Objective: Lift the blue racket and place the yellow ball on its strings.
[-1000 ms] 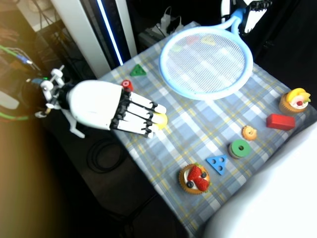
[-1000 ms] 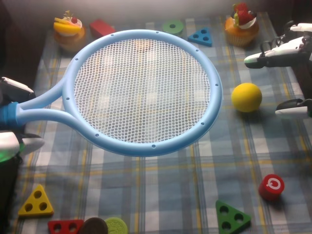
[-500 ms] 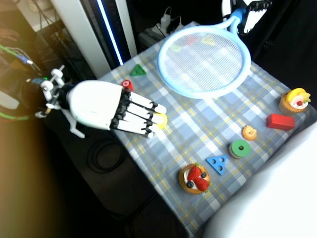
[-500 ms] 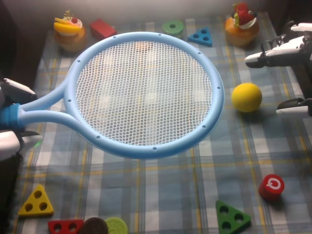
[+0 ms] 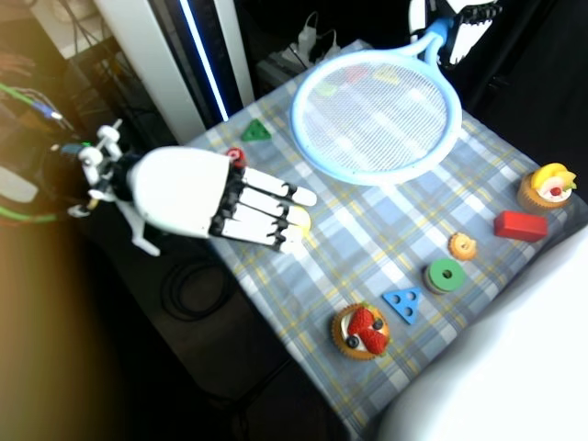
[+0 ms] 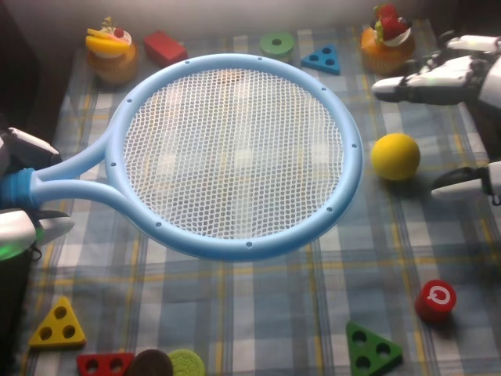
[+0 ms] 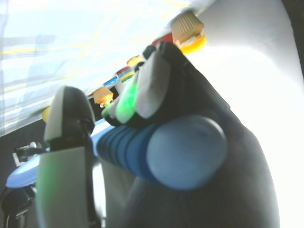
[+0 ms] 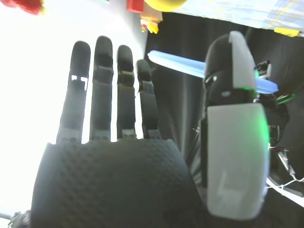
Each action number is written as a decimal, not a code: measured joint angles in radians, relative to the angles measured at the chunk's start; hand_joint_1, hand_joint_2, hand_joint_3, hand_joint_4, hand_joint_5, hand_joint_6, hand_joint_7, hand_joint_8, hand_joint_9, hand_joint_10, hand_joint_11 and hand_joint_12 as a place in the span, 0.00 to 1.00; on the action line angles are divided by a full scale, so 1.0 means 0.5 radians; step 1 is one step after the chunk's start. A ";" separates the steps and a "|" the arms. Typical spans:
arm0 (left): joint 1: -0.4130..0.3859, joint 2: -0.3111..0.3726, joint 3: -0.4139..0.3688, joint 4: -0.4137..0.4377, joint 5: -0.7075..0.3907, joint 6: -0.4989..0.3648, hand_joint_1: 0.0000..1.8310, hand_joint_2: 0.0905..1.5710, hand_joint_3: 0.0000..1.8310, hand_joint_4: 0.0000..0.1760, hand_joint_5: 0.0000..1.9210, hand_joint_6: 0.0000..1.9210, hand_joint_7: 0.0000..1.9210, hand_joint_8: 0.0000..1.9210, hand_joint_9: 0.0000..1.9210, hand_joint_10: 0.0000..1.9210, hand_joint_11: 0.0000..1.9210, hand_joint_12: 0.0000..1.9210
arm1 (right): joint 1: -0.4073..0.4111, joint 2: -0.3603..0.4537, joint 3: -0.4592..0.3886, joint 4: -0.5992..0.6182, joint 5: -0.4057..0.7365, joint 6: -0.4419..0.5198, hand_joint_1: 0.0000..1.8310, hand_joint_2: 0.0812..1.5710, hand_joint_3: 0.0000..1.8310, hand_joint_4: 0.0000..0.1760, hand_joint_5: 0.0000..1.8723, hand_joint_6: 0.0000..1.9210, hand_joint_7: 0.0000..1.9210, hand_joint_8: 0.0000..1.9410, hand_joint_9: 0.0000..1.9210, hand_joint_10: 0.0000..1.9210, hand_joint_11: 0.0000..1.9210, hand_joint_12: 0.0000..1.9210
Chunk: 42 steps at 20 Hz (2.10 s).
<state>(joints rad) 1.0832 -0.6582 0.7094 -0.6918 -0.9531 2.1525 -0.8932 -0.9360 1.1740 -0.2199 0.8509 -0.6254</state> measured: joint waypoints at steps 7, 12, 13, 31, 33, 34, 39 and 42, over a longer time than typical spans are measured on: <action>-0.003 -0.006 0.000 0.009 0.004 0.001 0.58 0.82 0.00 1.00 0.46 1.00 0.62 1.00 0.74 1.00 0.81 1.00 | 0.098 -0.187 0.199 -0.145 -0.241 0.182 0.54 0.56 0.00 0.02 0.24 0.00 0.31 0.00 0.34 0.01 0.18 0.40; -0.011 -0.015 0.002 0.031 0.005 -0.001 0.55 0.83 0.00 1.00 0.48 1.00 0.64 1.00 0.75 1.00 0.82 1.00 | 0.150 -0.248 0.259 -0.168 -0.341 0.196 0.58 0.60 0.00 0.00 0.35 0.00 0.39 0.00 0.42 0.01 0.22 0.48; -0.011 -0.015 0.002 0.024 0.005 0.000 0.56 0.83 0.00 1.00 0.48 1.00 0.64 1.00 0.75 1.00 0.82 1.00 | 0.153 -0.253 0.259 -0.169 -0.359 0.196 0.59 0.61 0.00 0.00 0.37 0.01 0.40 0.01 0.43 0.01 0.22 0.49; -0.016 -0.025 0.002 0.015 0.005 0.000 0.58 0.82 0.00 1.00 0.50 1.00 0.63 1.00 0.75 1.00 0.81 1.00 | 0.172 -0.105 0.170 -0.097 -0.158 0.197 0.69 0.69 0.00 0.00 0.57 0.31 0.52 0.62 0.48 0.58 0.39 0.82; -0.016 -0.025 0.002 0.013 0.005 0.000 0.56 0.82 0.00 1.00 0.52 1.00 0.64 1.00 0.76 1.00 0.81 1.00 | 0.173 -0.048 0.142 -0.060 -0.027 0.197 0.74 0.69 0.00 0.00 0.55 0.33 0.50 0.57 0.46 0.68 0.39 0.76; -0.016 -0.025 0.002 0.013 0.005 0.000 0.55 0.83 0.00 1.00 0.52 1.00 0.65 1.00 0.76 1.00 0.82 1.00 | 0.189 -0.031 0.136 -0.067 0.014 0.197 0.75 0.69 0.00 0.00 0.57 0.28 0.51 0.56 0.47 0.70 0.37 0.76; -0.016 -0.063 0.020 0.004 0.037 0.000 0.54 0.82 0.00 1.00 0.50 1.00 0.65 1.00 0.77 1.00 0.83 1.00 | 0.346 -0.012 0.121 -0.198 0.105 0.197 0.75 0.69 0.00 0.00 0.51 0.49 0.53 0.48 0.48 0.61 0.36 0.53; -0.024 -0.115 0.056 -0.015 0.052 0.002 0.56 0.82 0.00 1.00 0.53 1.00 0.67 1.00 0.78 1.00 0.83 1.00 | 0.450 -0.056 0.121 -0.336 0.115 0.202 0.75 0.68 0.00 0.00 0.54 0.44 0.53 0.49 0.46 0.62 0.37 0.54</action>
<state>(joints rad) 1.0714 -0.7158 0.7376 -0.6994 -0.9272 2.1536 -0.6682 -0.9638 1.2346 -0.3882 0.9085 -0.5243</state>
